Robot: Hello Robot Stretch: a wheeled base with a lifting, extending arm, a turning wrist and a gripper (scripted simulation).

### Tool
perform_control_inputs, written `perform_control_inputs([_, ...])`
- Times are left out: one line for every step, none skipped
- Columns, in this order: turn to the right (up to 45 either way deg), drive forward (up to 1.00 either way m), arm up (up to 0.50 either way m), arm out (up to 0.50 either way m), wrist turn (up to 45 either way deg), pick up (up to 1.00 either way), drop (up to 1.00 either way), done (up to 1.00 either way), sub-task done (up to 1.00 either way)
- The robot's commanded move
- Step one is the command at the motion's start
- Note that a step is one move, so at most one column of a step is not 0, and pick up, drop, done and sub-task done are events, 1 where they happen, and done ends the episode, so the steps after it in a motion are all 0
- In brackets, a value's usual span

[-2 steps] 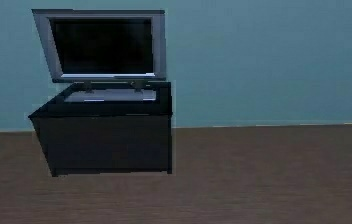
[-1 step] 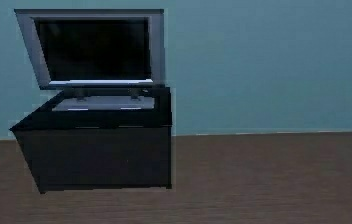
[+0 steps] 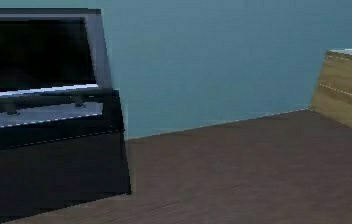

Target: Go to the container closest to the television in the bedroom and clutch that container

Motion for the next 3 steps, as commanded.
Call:
perform_control_inputs([0.0, 0.95, 0.0, 0.0, 0.0, 0.0, 0.0, 0.0, 0.0])
perform_control_inputs([45.0, 0.0, 0.0, 0.0, 0.0, 0.0, 0.0, 0.0, 0.0])
perform_control_inputs([45.0, 0.0, 0.0, 0.0, 0.0, 0.0, 0.0, 0.0, 0.0])
